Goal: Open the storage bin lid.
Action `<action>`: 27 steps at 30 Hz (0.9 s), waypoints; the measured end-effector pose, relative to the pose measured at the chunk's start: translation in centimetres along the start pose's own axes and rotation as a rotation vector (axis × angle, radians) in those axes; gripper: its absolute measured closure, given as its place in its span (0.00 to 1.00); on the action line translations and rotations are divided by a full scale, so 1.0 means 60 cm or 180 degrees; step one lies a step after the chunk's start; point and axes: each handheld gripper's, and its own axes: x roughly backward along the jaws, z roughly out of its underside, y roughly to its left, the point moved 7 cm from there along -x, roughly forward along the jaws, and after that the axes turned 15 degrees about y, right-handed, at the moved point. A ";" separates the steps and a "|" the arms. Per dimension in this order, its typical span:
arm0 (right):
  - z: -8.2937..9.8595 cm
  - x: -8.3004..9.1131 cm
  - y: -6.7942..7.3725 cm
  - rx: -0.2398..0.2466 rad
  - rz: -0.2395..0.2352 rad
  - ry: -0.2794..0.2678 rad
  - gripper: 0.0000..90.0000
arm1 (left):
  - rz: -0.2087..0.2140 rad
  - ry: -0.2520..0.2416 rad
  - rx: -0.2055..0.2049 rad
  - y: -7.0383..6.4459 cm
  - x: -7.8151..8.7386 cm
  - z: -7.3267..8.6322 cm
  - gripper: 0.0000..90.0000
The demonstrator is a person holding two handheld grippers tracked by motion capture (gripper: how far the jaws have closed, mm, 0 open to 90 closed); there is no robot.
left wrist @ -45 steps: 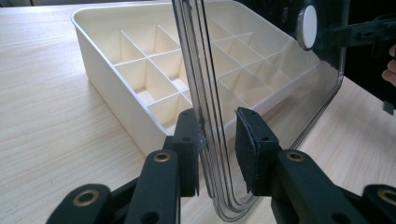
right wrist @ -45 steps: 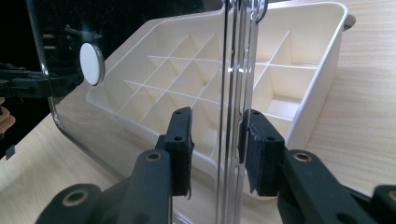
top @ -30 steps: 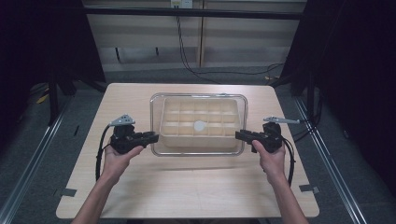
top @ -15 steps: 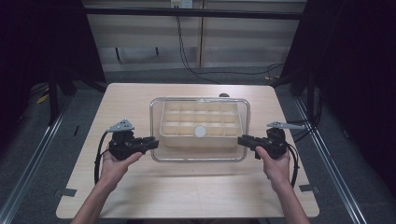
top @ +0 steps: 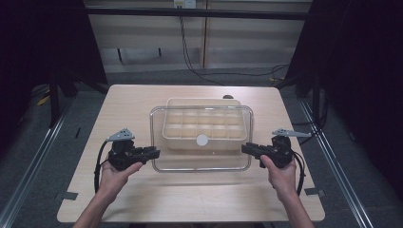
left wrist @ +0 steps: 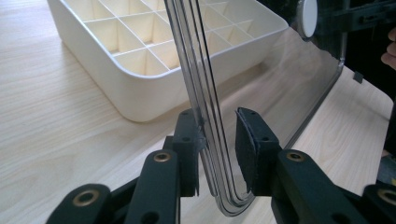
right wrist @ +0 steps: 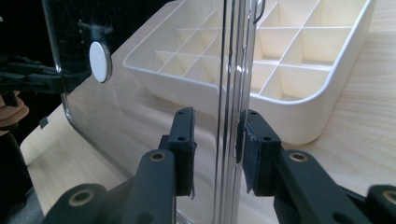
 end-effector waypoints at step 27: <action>0.053 0.013 0.030 0.0020 -0.0020 0.0116 0.77 | 0.0130 0.0157 -0.0044 -0.032 0.009 0.048 0.79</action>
